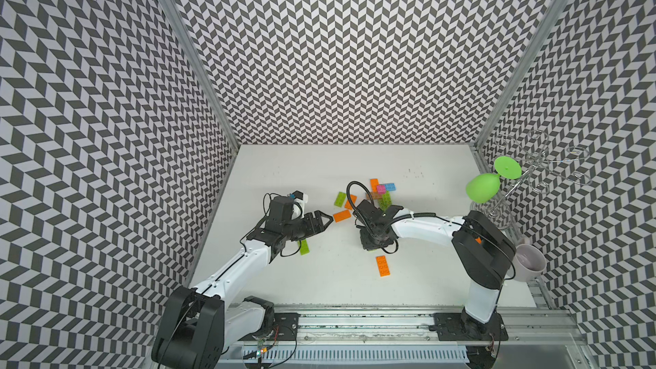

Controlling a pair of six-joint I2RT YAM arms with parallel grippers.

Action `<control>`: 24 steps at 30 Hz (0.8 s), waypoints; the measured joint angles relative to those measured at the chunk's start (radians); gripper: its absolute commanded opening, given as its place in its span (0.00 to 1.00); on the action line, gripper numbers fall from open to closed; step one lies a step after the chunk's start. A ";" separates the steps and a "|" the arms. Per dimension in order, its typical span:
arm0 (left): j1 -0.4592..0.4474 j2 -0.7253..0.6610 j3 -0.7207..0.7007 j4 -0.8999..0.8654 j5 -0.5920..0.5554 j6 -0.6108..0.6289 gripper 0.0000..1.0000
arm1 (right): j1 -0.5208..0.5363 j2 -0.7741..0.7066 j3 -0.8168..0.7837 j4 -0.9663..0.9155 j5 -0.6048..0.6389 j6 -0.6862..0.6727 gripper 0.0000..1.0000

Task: Assemble a small pinwheel with lego
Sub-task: Pick up the lego brick from the center of the board, then assemble the lego brick at the center of the board.

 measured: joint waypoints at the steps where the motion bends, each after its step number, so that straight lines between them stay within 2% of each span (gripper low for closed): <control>1: 0.000 0.000 0.000 0.002 -0.006 0.000 0.80 | 0.000 -0.011 -0.015 0.001 0.001 0.000 0.29; 21: 0.000 0.001 0.002 0.007 -0.027 0.000 0.79 | 0.000 -0.085 -0.107 0.006 -0.001 0.005 0.29; 24: 0.000 0.001 0.002 0.007 -0.027 0.000 0.80 | 0.000 -0.091 -0.111 0.002 -0.002 0.008 0.33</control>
